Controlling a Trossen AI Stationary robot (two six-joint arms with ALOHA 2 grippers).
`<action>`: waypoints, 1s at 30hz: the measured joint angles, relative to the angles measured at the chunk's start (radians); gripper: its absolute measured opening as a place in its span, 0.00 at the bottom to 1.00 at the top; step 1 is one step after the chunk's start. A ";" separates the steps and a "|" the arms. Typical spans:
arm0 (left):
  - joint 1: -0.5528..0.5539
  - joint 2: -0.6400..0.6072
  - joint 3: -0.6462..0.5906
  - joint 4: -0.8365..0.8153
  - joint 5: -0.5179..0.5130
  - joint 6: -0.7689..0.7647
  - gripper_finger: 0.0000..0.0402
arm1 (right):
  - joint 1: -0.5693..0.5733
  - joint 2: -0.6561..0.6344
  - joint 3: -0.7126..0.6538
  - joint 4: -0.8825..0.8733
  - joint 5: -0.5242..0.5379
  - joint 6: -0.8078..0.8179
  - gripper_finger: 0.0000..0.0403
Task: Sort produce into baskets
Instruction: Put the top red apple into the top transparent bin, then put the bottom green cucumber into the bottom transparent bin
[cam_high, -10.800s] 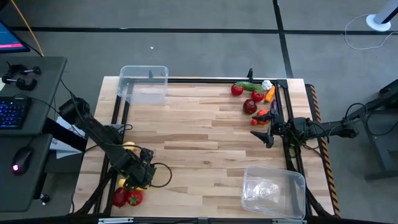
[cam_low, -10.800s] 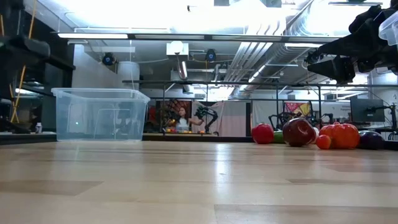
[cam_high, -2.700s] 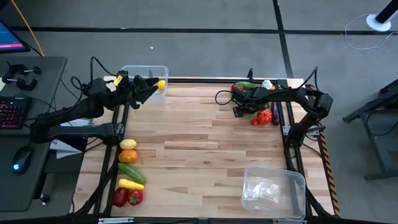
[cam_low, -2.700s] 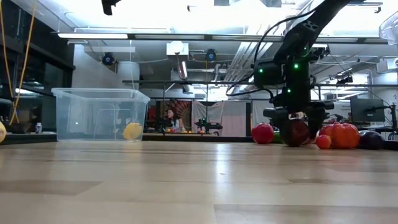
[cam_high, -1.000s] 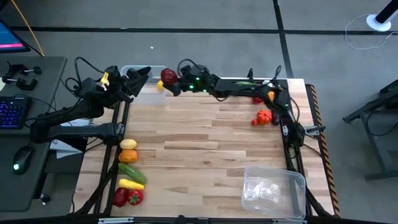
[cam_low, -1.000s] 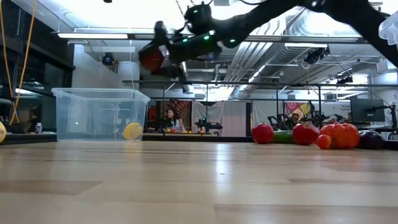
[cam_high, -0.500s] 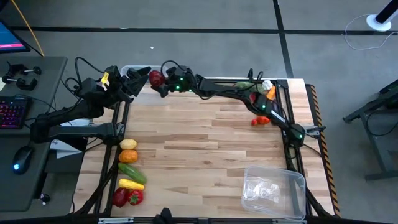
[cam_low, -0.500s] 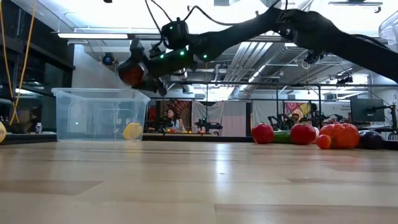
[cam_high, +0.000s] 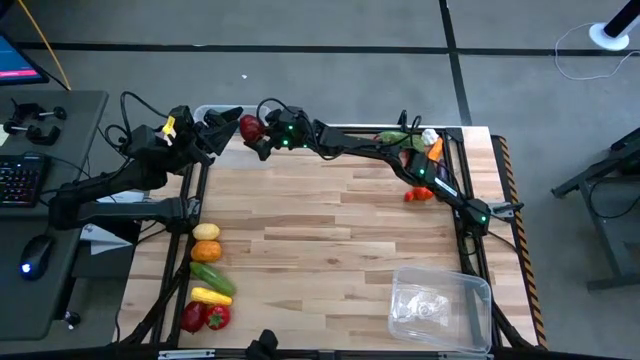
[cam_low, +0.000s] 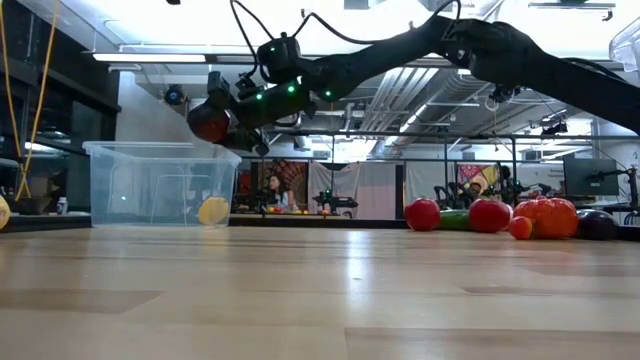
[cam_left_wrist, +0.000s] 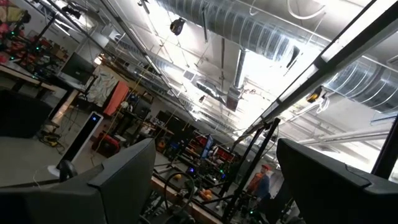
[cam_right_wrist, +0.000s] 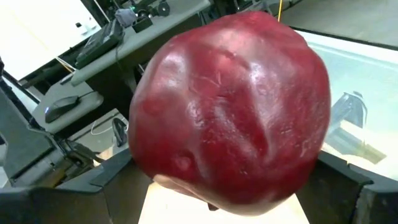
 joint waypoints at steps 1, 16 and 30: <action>0.000 0.000 0.000 0.000 0.000 0.000 0.81 | -0.001 0.000 0.000 -0.001 0.003 0.002 0.80; 0.000 0.000 0.000 0.000 0.000 0.000 0.81 | -0.001 0.000 0.000 -0.003 -0.010 -0.034 0.82; 0.000 0.000 0.000 0.000 0.000 0.000 0.81 | 0.006 0.000 0.000 0.010 0.075 -0.051 0.97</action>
